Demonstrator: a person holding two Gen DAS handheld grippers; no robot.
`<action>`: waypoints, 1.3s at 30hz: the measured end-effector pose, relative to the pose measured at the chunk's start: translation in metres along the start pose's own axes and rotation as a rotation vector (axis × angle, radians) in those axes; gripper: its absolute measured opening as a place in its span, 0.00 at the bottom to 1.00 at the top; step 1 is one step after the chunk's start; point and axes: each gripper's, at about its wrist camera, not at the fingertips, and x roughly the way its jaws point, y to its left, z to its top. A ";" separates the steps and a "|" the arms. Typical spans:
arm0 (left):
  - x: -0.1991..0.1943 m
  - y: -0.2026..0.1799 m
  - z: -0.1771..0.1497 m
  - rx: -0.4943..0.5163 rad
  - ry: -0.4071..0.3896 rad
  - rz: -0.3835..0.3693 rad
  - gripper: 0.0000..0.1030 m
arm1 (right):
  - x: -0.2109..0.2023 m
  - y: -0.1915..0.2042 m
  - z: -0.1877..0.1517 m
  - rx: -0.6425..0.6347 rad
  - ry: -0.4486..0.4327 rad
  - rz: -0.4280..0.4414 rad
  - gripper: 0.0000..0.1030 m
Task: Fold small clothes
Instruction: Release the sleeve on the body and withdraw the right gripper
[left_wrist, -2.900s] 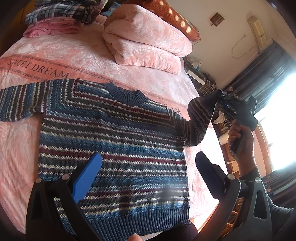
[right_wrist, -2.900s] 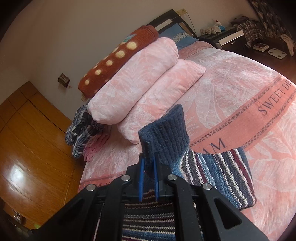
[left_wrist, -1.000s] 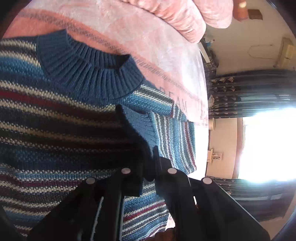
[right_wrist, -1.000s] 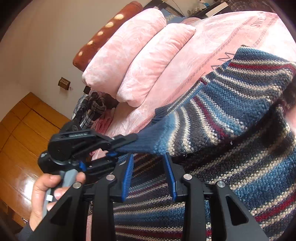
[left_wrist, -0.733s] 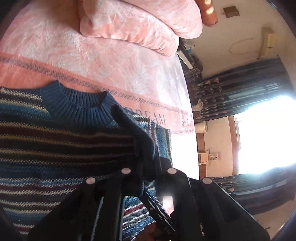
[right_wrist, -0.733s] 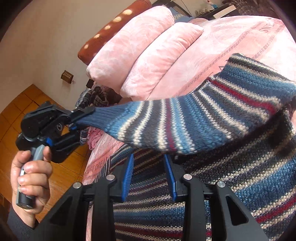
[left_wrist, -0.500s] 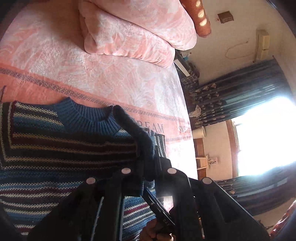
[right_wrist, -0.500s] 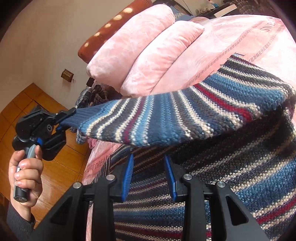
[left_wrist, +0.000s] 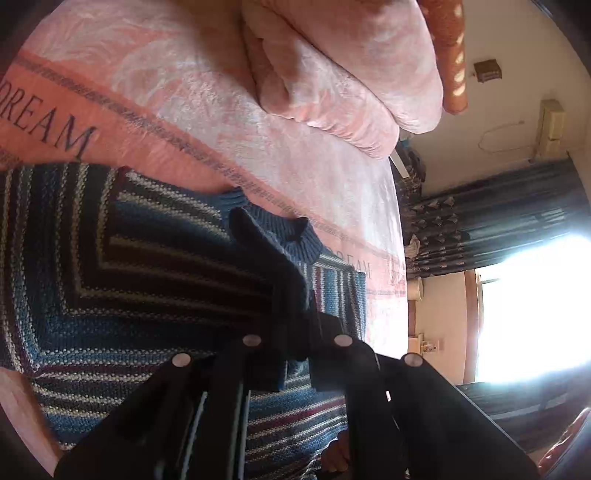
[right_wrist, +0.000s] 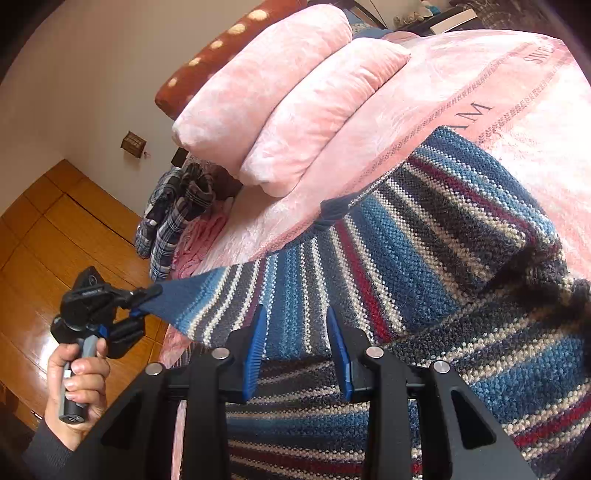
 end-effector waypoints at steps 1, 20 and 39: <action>0.002 0.011 -0.001 -0.018 0.003 0.009 0.06 | 0.000 0.000 0.000 0.001 0.000 0.000 0.33; 0.035 0.060 -0.020 -0.066 -0.012 0.071 0.59 | 0.012 0.007 -0.005 -0.031 0.037 -0.003 0.34; -0.265 0.241 -0.092 -0.455 -0.581 0.340 0.84 | 0.019 0.011 -0.012 -0.039 0.070 0.003 0.36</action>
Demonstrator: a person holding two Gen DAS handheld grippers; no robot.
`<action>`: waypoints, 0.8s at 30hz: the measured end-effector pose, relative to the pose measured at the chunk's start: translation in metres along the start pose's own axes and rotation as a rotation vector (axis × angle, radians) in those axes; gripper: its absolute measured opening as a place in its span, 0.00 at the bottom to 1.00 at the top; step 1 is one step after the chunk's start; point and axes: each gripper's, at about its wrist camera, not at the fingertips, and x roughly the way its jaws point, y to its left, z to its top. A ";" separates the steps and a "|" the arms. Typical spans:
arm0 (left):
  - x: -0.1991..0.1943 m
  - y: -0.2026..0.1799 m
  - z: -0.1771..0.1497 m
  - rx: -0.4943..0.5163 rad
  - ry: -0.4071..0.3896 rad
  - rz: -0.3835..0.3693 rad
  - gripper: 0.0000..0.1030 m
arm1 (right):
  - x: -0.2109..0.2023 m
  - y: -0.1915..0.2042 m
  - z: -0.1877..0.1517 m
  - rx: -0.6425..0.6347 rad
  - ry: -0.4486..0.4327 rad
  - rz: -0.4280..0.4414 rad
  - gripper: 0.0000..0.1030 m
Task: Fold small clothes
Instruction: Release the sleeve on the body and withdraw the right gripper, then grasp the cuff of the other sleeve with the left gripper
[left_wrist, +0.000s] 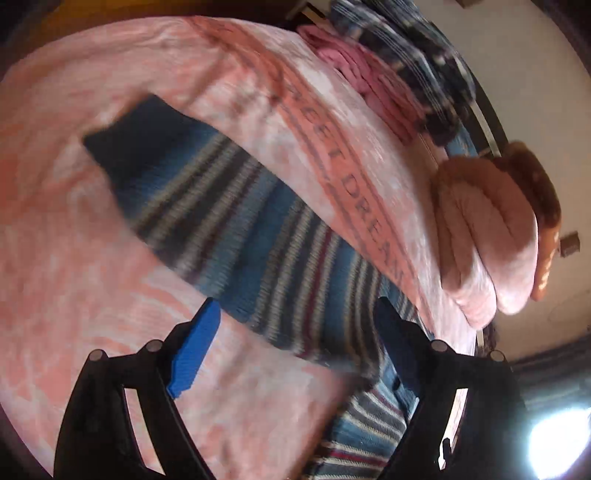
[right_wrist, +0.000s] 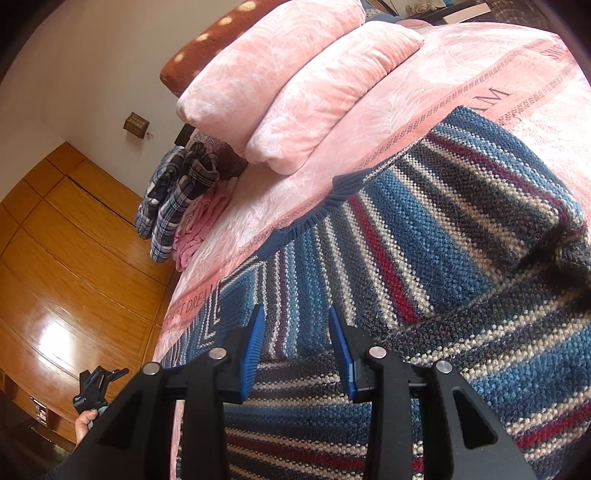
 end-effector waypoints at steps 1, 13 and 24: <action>-0.008 0.013 0.014 -0.033 -0.031 0.020 0.85 | 0.001 0.001 -0.001 -0.003 0.003 -0.002 0.36; 0.022 0.099 0.090 -0.158 -0.073 0.074 0.83 | 0.013 0.006 -0.009 -0.052 0.025 -0.050 0.36; 0.007 0.078 0.114 -0.097 -0.129 0.132 0.07 | 0.016 0.003 -0.012 -0.050 0.036 -0.058 0.36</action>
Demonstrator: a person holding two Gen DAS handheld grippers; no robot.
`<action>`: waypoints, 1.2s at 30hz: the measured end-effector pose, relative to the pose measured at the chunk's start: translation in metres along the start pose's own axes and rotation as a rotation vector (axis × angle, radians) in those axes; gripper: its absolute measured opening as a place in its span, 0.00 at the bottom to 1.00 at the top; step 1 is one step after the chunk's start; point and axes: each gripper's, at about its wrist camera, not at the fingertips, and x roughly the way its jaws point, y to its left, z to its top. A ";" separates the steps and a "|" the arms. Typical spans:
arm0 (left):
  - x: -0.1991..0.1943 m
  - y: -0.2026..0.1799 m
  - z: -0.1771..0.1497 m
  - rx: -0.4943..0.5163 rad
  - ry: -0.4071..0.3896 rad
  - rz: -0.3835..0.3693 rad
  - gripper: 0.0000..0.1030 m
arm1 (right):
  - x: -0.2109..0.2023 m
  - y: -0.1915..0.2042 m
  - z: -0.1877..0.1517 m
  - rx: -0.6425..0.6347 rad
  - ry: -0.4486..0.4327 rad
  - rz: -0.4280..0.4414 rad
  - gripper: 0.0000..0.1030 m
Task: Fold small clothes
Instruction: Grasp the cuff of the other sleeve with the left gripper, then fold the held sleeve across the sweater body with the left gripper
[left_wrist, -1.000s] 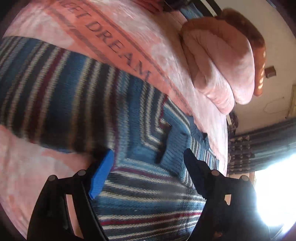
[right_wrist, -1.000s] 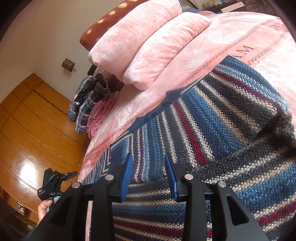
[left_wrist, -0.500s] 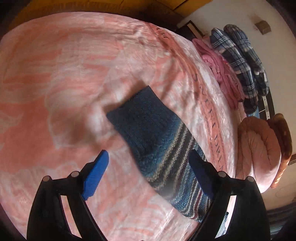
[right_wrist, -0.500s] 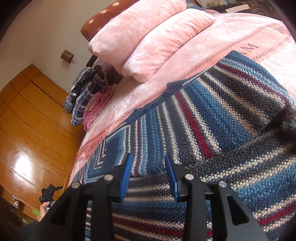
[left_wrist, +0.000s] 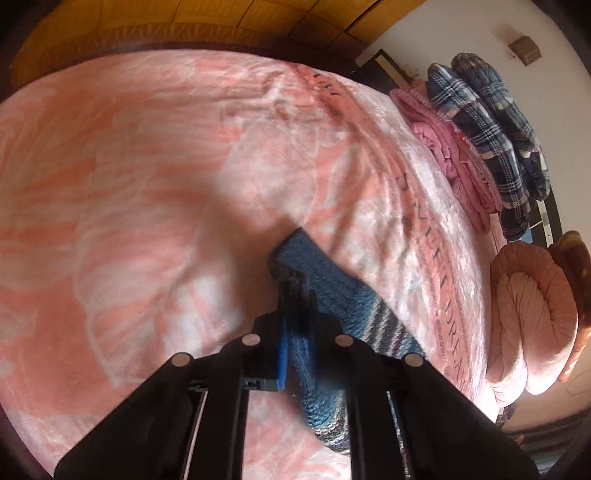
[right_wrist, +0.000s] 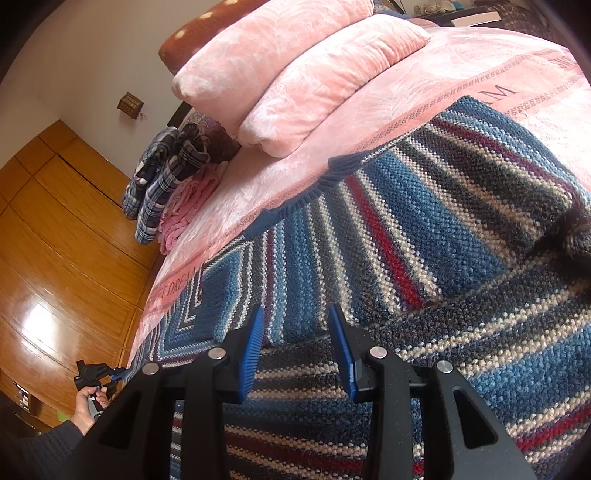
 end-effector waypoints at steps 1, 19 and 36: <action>-0.008 -0.010 0.005 0.017 -0.008 -0.018 0.07 | 0.000 0.000 0.000 0.001 0.000 0.003 0.36; -0.163 -0.253 -0.045 0.445 -0.136 -0.414 0.06 | -0.023 -0.002 -0.016 0.017 0.037 0.026 0.36; -0.099 -0.359 -0.225 0.597 0.042 -0.569 0.06 | -0.062 -0.005 -0.042 0.073 0.068 0.070 0.36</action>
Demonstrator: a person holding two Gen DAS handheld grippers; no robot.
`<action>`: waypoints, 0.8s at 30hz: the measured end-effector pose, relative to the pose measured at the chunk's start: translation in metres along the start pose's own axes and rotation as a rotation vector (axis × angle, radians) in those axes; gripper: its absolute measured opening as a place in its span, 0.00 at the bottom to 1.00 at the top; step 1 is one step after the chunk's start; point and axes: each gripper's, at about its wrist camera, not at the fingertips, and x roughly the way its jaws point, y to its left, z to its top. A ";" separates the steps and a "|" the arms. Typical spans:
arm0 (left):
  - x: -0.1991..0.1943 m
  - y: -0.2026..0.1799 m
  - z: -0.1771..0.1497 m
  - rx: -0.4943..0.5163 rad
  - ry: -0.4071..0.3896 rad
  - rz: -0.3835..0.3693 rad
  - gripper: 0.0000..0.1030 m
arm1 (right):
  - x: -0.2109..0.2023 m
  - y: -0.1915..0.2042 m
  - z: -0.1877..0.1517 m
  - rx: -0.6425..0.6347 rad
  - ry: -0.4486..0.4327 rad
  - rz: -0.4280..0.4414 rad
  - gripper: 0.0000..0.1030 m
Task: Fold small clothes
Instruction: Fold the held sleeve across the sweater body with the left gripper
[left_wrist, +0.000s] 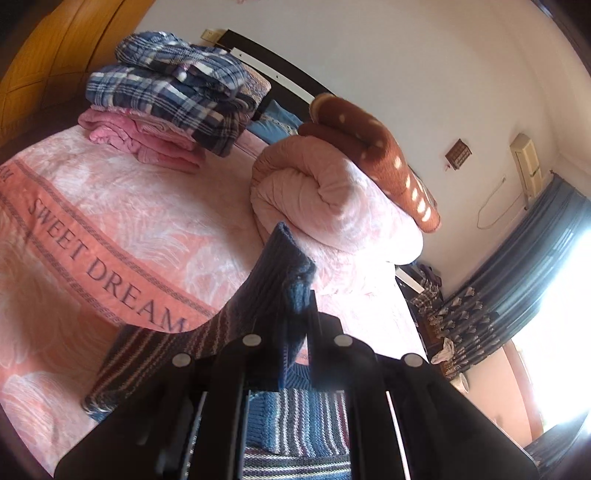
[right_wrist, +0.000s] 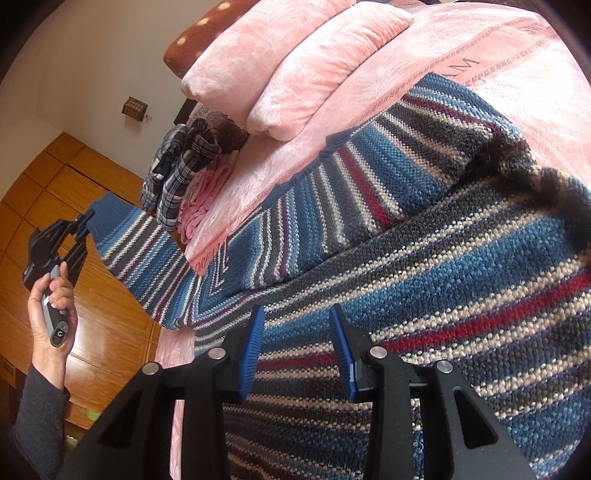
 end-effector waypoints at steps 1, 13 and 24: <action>0.011 -0.005 -0.010 0.004 0.014 -0.010 0.06 | 0.000 0.000 0.000 0.002 0.002 0.000 0.36; 0.150 -0.015 -0.156 -0.068 0.270 -0.079 0.09 | 0.003 -0.012 -0.002 0.039 0.028 -0.013 0.36; 0.091 0.050 -0.231 -0.124 0.175 -0.160 0.83 | 0.045 0.004 0.066 0.131 0.184 0.160 0.50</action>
